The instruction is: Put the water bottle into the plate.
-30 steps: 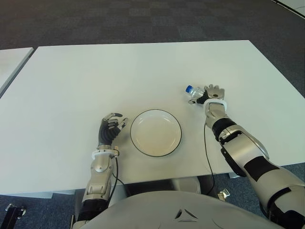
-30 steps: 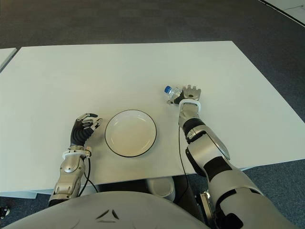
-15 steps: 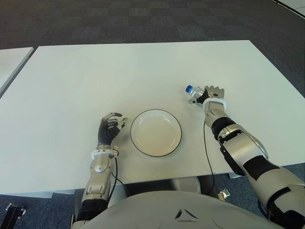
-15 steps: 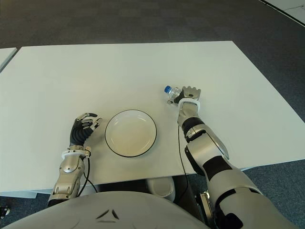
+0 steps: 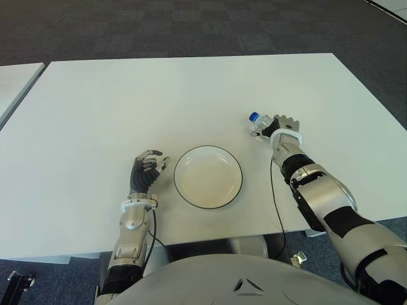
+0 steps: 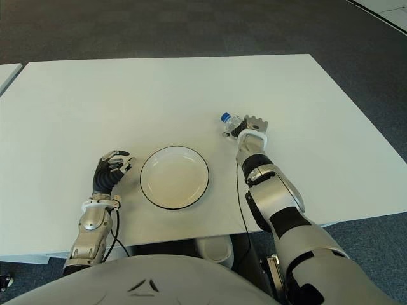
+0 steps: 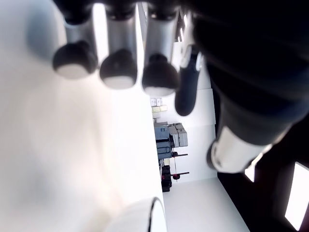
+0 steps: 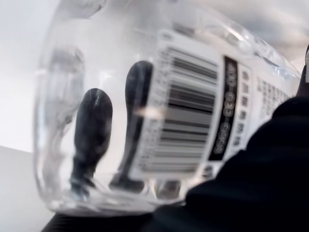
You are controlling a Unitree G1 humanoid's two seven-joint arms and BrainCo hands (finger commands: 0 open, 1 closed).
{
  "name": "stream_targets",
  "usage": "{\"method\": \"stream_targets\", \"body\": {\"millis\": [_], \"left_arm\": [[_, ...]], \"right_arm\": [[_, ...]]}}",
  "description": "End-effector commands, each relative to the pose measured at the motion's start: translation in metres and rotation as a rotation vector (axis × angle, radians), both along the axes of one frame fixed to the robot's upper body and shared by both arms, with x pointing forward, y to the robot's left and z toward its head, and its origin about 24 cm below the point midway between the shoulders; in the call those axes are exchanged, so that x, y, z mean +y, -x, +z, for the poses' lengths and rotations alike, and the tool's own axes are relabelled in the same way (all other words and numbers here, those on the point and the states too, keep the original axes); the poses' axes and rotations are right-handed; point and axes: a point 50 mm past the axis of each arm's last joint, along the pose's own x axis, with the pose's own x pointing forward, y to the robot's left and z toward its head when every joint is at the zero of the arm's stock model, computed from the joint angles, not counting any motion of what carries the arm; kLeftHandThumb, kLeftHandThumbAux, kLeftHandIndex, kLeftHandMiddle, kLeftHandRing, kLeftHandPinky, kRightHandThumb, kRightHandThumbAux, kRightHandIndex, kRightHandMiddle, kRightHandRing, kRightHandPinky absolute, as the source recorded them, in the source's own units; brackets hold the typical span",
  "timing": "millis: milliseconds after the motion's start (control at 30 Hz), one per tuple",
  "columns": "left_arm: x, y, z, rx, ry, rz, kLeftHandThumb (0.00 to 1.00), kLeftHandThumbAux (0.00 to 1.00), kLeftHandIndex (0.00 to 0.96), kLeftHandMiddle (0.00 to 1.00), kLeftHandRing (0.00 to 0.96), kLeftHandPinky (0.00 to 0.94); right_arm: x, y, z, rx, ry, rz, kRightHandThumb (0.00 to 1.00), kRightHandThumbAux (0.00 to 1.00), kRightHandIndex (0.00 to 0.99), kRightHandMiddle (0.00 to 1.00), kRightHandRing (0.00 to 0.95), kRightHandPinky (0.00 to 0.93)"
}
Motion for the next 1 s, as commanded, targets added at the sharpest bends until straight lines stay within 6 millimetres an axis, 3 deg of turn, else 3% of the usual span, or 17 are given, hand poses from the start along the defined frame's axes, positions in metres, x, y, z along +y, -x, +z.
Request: {"method": "stream_targets", "body": {"millis": [33,767,1000], "left_arm": [[0.001,0.000,-0.006,0.048,0.018,0.019,0.701,0.724,0.437,0.870,0.878,0.864],[0.001,-0.001,-0.005,-0.001,-0.004,-0.007,0.702,0.723,0.438,0.884,0.886,0.878],[0.002,0.000,-0.007,0.022,0.003,0.007,0.701,0.724,0.437,0.875,0.877,0.863]], "right_arm": [[0.000,0.072,-0.081,0.419,-0.170,-0.141,0.687,0.727,0.435,0.781,0.779,0.820],[0.002,0.059,-0.072,0.220,-0.301,-0.191,0.687,0.730,0.435,0.867,0.873,0.884],[0.009,0.042,-0.054,-0.002,-0.382,-0.206,0.690,0.729,0.436,0.868,0.868,0.868]]}}
